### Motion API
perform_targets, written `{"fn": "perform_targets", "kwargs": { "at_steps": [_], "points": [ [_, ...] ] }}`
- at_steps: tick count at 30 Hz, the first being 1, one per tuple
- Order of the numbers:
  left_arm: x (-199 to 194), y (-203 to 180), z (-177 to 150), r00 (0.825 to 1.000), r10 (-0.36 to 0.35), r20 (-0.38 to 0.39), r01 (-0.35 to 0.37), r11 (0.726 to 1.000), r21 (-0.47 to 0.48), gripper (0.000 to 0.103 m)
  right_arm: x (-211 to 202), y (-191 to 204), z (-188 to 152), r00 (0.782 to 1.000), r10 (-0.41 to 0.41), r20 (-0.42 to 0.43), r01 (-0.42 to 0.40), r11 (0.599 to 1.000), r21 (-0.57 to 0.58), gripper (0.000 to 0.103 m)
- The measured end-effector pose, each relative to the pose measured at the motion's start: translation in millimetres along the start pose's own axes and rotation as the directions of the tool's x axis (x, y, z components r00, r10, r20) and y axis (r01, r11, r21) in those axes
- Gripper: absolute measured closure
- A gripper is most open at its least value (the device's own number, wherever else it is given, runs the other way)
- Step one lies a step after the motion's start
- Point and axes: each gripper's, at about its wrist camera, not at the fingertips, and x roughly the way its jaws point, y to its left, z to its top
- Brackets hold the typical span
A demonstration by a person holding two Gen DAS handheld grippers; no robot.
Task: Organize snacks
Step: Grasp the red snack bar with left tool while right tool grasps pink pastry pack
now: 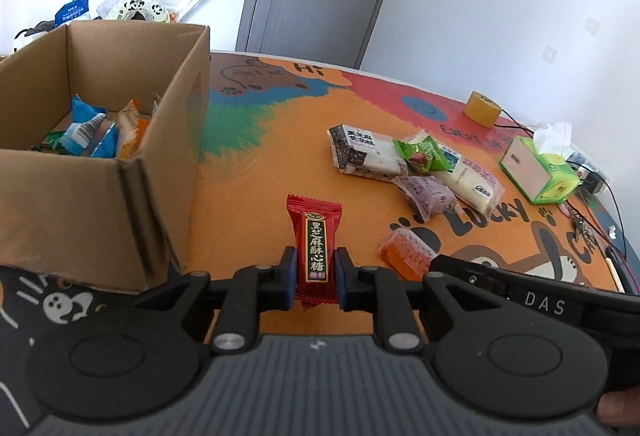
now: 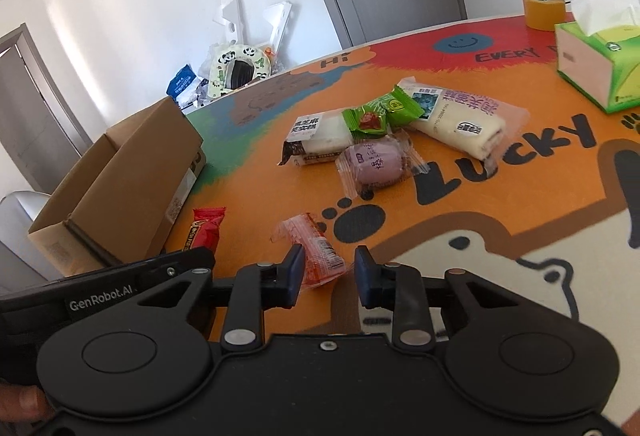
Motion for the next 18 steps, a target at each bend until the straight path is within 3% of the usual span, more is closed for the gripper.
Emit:
{"fn": "perform_targets", "kwargs": {
  "at_steps": [11, 12, 13, 18],
  "points": [
    [-37.9, -2.9, -2.0, 0.997, -0.034, 0.072, 0.034, 0.999, 0.008, 0.085, -32.7, 13.2, -2.8, 0.998, 0.002, 0.064, -0.001, 1.0, -0.01, 0.075],
    [-41.1, -2.8, -1.7, 0.996, -0.035, 0.079, 0.034, 0.999, 0.009, 0.085, -35.2, 15.4, -2.8, 0.998, 0.003, 0.07, -0.002, 1.0, -0.015, 0.093],
    [-44.5, -2.8, -1.4, 0.996, -0.036, 0.087, 0.035, 0.999, 0.01, 0.085, -37.0, 16.7, -2.4, 0.998, 0.006, 0.07, -0.004, 1.0, -0.02, 0.102],
    [-55.6, -2.6, -2.4, 0.993, -0.041, 0.11, 0.04, 0.999, 0.01, 0.085, -44.9, 18.9, -4.1, 0.997, 0.002, 0.078, 0.0, 1.0, -0.015, 0.102]
  ]
}}
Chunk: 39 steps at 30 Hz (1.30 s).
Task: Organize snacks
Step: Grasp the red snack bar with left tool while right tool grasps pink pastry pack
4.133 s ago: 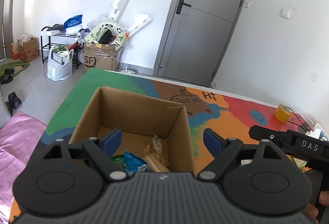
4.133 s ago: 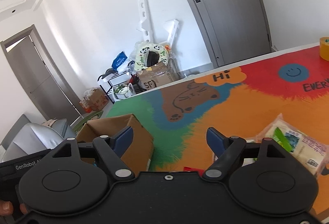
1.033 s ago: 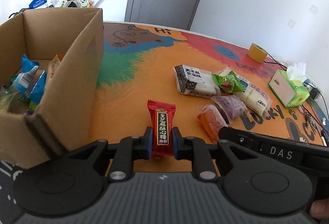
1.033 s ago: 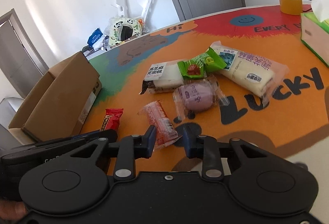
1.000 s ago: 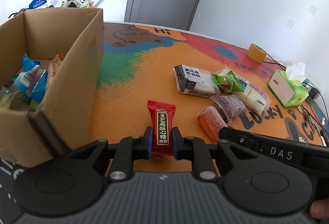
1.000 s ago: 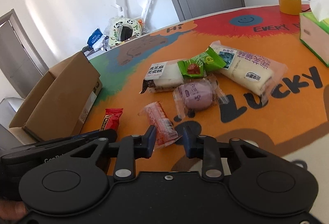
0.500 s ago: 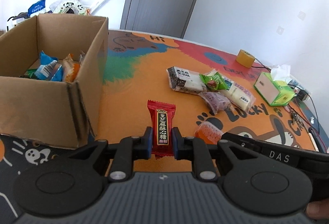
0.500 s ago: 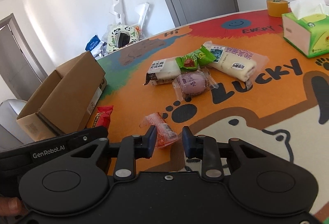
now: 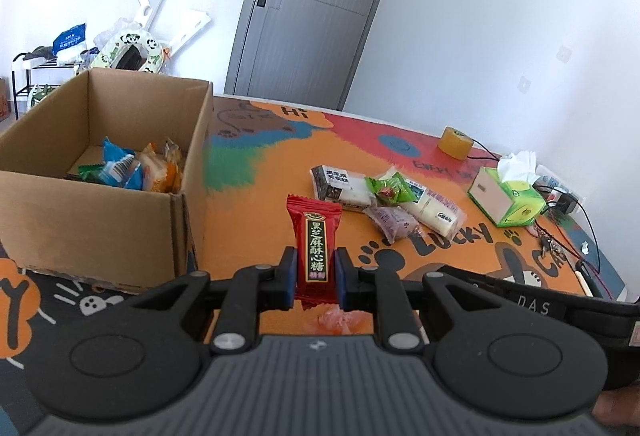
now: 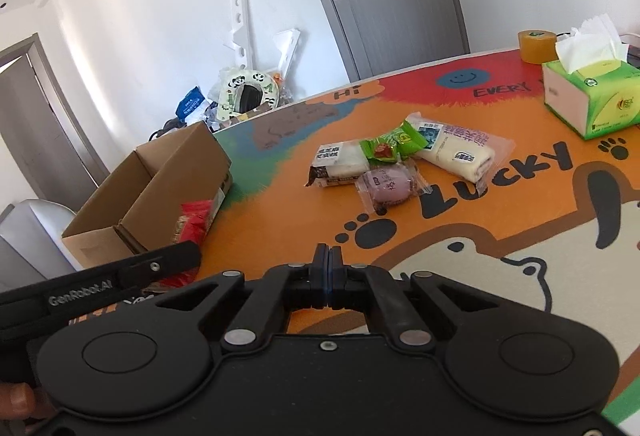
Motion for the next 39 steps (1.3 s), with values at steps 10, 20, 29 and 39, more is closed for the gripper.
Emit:
{"fn": "perform_targets", "kwargs": {
  "at_steps": [10, 20, 29, 39],
  "points": [
    [-12.9, 12.0, -1.9, 0.999, 0.029, 0.023, -0.028, 0.999, -0.015, 0.085, 0.2, 5.6, -5.5, 0.999, 0.023, -0.037, -0.022, 0.999, 0.026, 0.071],
    [-5.7, 29.2, -6.5, 1.0, 0.017, -0.011, -0.018, 0.999, -0.03, 0.085, 32.0, 33.4, -11.6, 0.996, 0.008, -0.092, -0.009, 1.0, -0.011, 0.038],
    [2.3, 38.9, -7.1, 0.999, 0.03, -0.034, -0.031, 0.999, -0.036, 0.085, 59.8, 46.0, -18.6, 0.991, -0.078, -0.106, 0.072, 0.996, -0.054, 0.039],
    [3.3, 31.1, -9.6, 0.999, 0.003, -0.037, -0.004, 0.999, -0.035, 0.085, 39.3, 30.7, -23.1, 0.983, -0.147, -0.106, 0.138, 0.987, -0.088, 0.076]
  ]
}}
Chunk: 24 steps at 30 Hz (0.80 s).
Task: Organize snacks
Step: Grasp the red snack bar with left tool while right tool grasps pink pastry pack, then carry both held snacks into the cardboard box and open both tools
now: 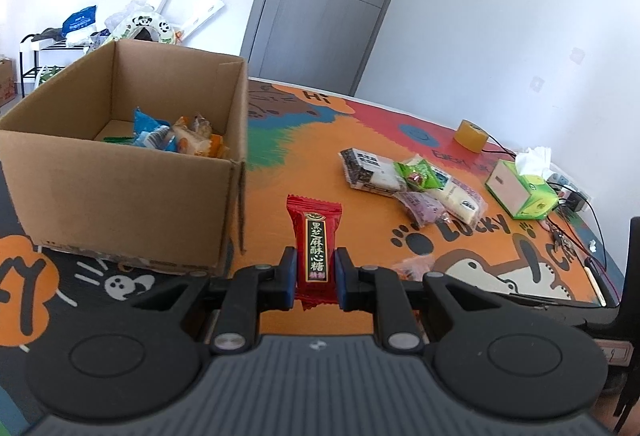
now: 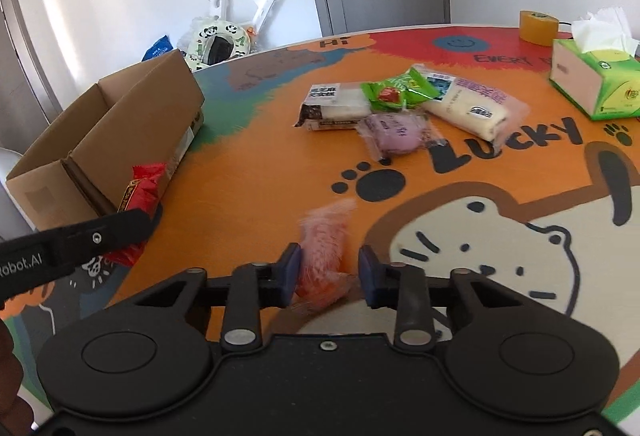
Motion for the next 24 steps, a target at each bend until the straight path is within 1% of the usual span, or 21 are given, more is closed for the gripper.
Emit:
{"fn": "perform_targets", "kwargs": {
  "at_steps": [1, 3, 11, 18, 24],
  "points": [
    [-1.0, -0.7, -0.1, 1.0, -0.004, 0.001, 0.004, 1.0, 0.001, 0.085, -1.2, -1.7, -0.5, 1.0, 0.01, -0.001, -0.01, 1.0, 0.005, 0.079],
    [-4.0, -1.8, 0.6, 1.0, -0.007, 0.007, 0.007, 1.0, 0.004, 0.085, -6.0, -3.7, -0.5, 1.0, 0.028, 0.01, -0.028, 0.999, 0.017, 0.08],
    [-21.2, -6.9, 12.7, 0.998, -0.02, 0.06, 0.019, 1.0, 0.019, 0.085, -31.0, -1.3, 14.0, 0.995, 0.069, 0.078, -0.072, 0.997, 0.03, 0.08],
    [-38.3, -13.2, 24.9, 0.992, -0.037, 0.117, 0.032, 0.999, 0.04, 0.085, -52.0, 1.7, 28.4, 0.983, 0.107, 0.147, -0.114, 0.993, 0.036, 0.08],
    [-52.0, -9.0, 37.1, 0.986, -0.037, 0.164, 0.03, 0.999, 0.044, 0.085, -63.6, 6.1, 38.2, 0.973, 0.134, 0.188, -0.143, 0.989, 0.035, 0.08]
  ]
}}
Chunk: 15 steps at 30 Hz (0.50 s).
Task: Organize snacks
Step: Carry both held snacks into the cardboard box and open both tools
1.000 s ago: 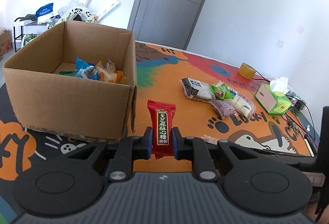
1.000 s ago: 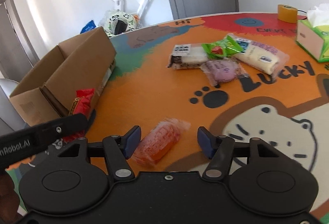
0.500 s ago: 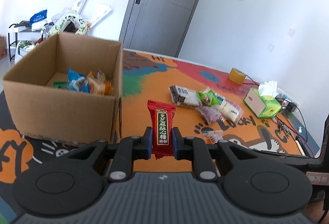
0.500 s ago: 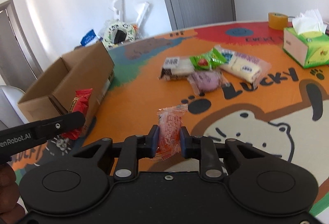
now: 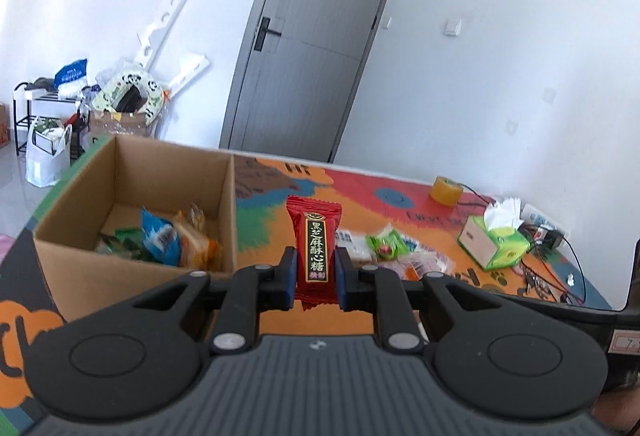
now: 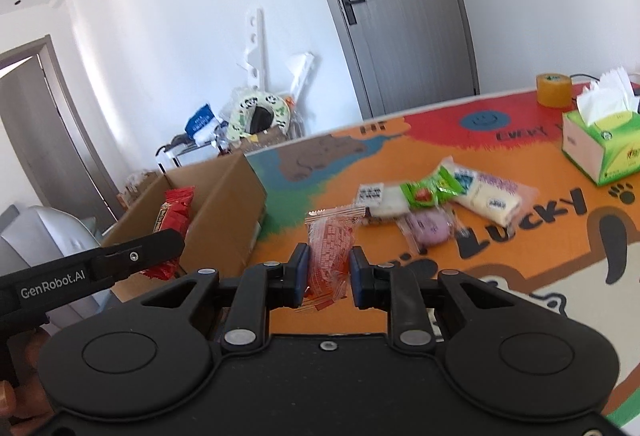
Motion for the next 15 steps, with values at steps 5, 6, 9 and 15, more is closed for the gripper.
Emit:
{"fn": "perform_targets", "kwargs": {
  "at_steps": [5, 6, 9, 15],
  "points": [
    [-3.6, 8.6, 9.3, 0.999, 0.02, 0.026, -0.02, 1.0, -0.006, 0.085, -2.2, 4.6, 7.2, 1.0, 0.017, 0.019, -0.017, 1.0, 0.001, 0.08],
    [-4.0, 10.3, 10.6, 0.999, 0.023, 0.029, -0.023, 1.0, -0.007, 0.085, -2.4, 6.0, 8.1, 1.0, 0.019, 0.021, -0.019, 1.0, 0.001, 0.08],
    [-4.4, 17.0, 14.4, 0.999, 0.038, 0.038, -0.038, 0.999, -0.015, 0.085, -2.0, 10.6, 11.5, 0.999, 0.029, 0.028, -0.029, 1.0, -0.003, 0.08],
    [-1.9, 33.2, 22.7, 0.995, 0.082, 0.051, -0.081, 0.996, -0.032, 0.085, 4.6, 19.9, 18.6, 0.998, 0.055, 0.031, -0.054, 0.998, -0.016, 0.081]
  ]
}}
